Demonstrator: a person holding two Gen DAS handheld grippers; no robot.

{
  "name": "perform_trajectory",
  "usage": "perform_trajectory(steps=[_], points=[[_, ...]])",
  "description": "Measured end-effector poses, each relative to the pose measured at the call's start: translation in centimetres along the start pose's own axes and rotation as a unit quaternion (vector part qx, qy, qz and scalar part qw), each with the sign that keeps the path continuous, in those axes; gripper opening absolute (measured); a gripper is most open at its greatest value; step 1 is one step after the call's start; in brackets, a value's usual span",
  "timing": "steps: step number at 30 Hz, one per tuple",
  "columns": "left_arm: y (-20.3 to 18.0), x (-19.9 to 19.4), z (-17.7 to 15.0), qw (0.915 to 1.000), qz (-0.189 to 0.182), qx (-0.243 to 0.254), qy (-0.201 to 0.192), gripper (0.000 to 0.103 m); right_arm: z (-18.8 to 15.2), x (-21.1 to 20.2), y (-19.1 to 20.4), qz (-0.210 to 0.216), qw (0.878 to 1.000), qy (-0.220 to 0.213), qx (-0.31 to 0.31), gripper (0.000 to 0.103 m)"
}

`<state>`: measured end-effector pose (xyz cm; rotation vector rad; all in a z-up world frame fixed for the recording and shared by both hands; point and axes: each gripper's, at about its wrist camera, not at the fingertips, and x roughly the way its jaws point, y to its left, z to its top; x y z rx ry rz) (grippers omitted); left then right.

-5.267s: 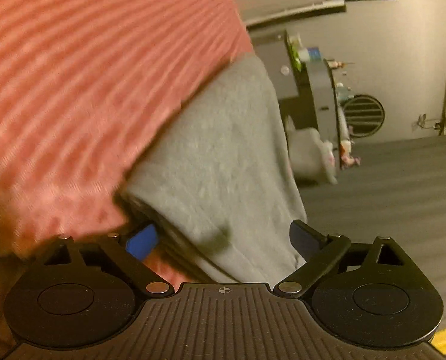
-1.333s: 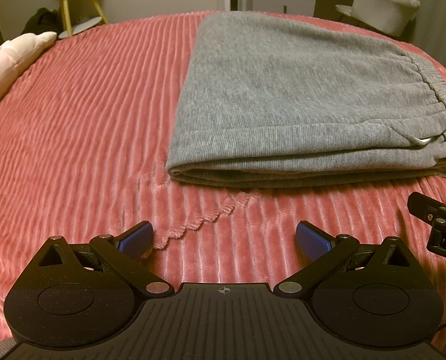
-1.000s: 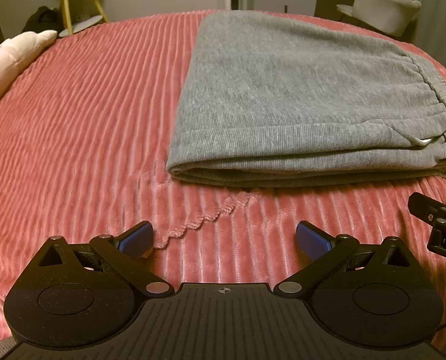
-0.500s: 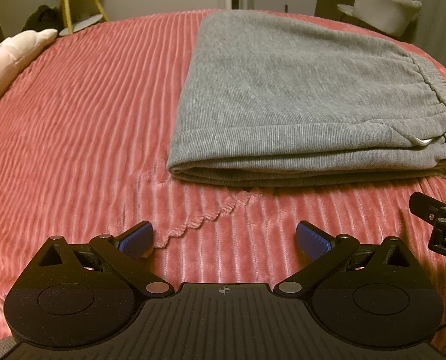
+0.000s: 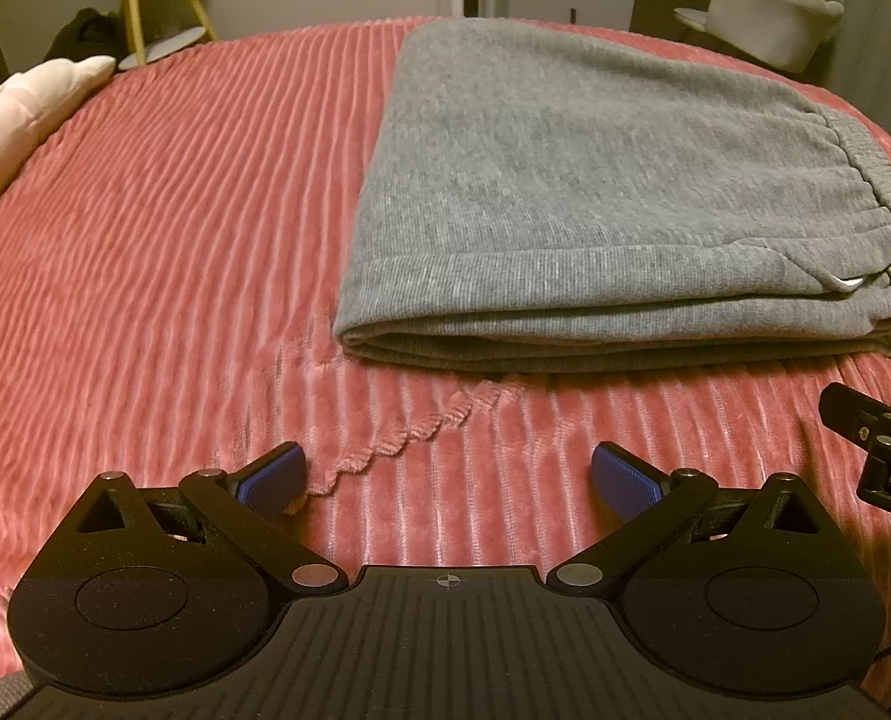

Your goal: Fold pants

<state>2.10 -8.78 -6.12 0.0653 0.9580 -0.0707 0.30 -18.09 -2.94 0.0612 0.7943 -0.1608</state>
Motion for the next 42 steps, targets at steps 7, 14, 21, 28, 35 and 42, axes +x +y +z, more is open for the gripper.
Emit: perform_trajectory(steps=[7,14,21,28,35,42], points=[[-0.01,-0.02,0.01,1.0000,0.000,0.000,0.000,0.103,0.01,0.01,-0.06,0.000,1.000,0.000,-0.001,0.099],[-0.03,0.00,0.05,1.0000,0.000,0.000,0.000,0.103,0.03,-0.09,0.00,-0.001,1.000,-0.001,0.001,0.099],[-0.02,0.03,0.05,1.0000,0.000,0.000,0.001,0.103,0.03,-0.11,0.02,-0.002,1.000,-0.001,0.003,0.099],[0.07,-0.10,-0.04,1.0000,-0.003,-0.001,0.000,0.103,-0.09,-0.20,0.43,-0.006,1.000,-0.002,0.004,0.099],[0.05,-0.05,0.00,1.0000,-0.002,-0.001,0.000,0.103,-0.07,-0.18,0.41,-0.006,1.000,-0.002,0.004,0.099],[0.06,-0.10,0.04,1.0000,-0.002,0.001,0.000,0.103,-0.15,-0.19,0.56,-0.007,1.000,-0.003,0.003,0.099]])
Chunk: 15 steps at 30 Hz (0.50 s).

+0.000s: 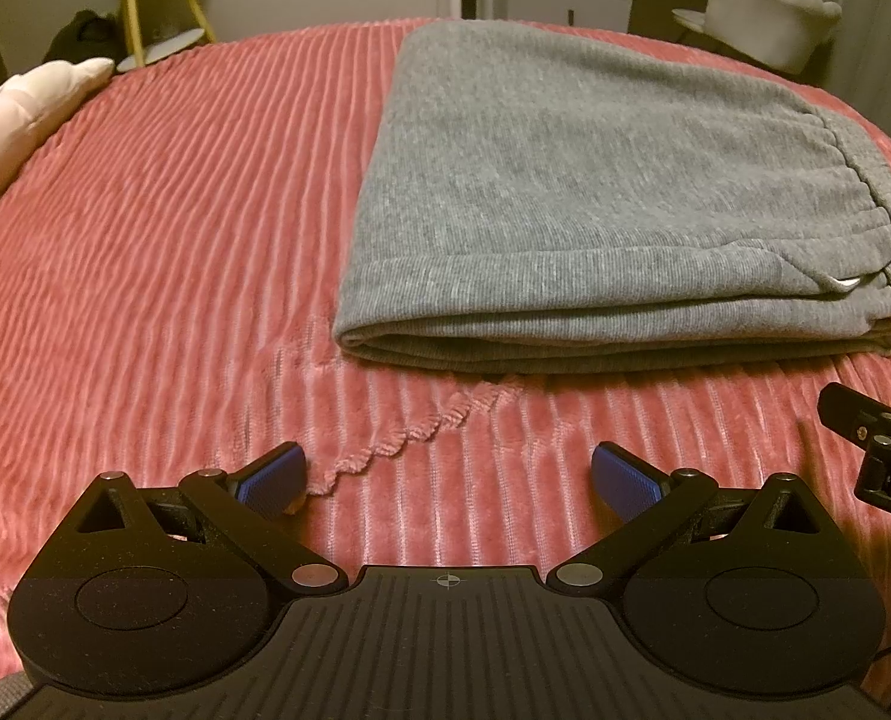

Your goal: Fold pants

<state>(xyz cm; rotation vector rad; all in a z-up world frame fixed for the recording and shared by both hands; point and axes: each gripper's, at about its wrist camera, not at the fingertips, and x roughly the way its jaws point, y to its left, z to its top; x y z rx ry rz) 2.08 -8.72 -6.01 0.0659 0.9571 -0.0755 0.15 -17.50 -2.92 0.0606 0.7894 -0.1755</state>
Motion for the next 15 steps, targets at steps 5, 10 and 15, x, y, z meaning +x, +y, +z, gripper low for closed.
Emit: perform_trajectory(steps=[5,10,15], points=[[-0.03,0.01,0.03,1.0000,0.000,-0.001,0.000,0.103,-0.03,0.02,0.07,0.000,1.000,0.001,0.000,0.099],[-0.06,0.00,0.00,1.0000,0.000,0.000,0.000,0.103,-0.04,0.03,0.09,-0.001,1.000,0.001,-0.001,0.099],[-0.10,0.05,0.03,1.0000,0.000,0.000,0.000,0.103,-0.07,0.09,0.07,-0.001,1.000,0.002,-0.001,0.099]])
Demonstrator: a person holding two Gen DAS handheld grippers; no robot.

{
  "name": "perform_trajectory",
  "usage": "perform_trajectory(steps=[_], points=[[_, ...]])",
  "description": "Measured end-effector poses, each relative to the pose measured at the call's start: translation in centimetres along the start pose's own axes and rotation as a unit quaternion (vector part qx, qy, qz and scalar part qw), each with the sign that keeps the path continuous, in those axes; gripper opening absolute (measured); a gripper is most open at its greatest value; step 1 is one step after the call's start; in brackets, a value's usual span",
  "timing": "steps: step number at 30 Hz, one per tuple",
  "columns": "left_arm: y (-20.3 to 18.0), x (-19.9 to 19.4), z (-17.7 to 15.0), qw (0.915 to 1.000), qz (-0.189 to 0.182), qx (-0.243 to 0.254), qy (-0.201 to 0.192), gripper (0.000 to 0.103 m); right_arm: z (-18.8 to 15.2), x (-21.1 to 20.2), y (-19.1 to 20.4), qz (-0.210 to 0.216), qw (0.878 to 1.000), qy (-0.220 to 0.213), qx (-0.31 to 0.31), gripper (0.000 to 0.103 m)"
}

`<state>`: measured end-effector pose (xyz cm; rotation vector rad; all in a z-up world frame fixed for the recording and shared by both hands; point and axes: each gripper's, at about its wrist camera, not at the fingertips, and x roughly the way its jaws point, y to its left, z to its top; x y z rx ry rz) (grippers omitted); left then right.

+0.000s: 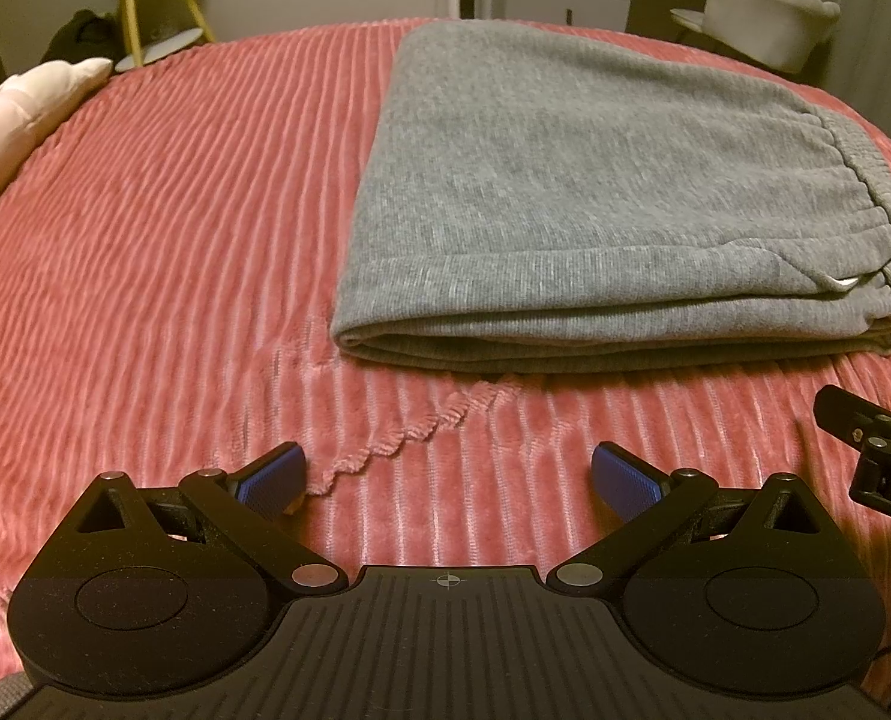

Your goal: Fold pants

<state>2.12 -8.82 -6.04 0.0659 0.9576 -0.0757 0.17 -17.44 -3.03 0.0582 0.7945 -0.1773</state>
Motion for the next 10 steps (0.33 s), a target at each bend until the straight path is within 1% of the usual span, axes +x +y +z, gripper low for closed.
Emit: perform_trajectory(steps=[8,10], points=[[-0.10,-0.04,-0.04,1.0000,-0.001,0.004,-0.002,0.103,-0.06,0.07,-0.05,0.000,1.000,0.002,0.001,0.099],[-0.07,-0.02,-0.03,1.0000,-0.007,0.005,-0.002,0.103,-0.03,0.11,-0.16,0.001,1.000,0.003,0.001,0.099]])
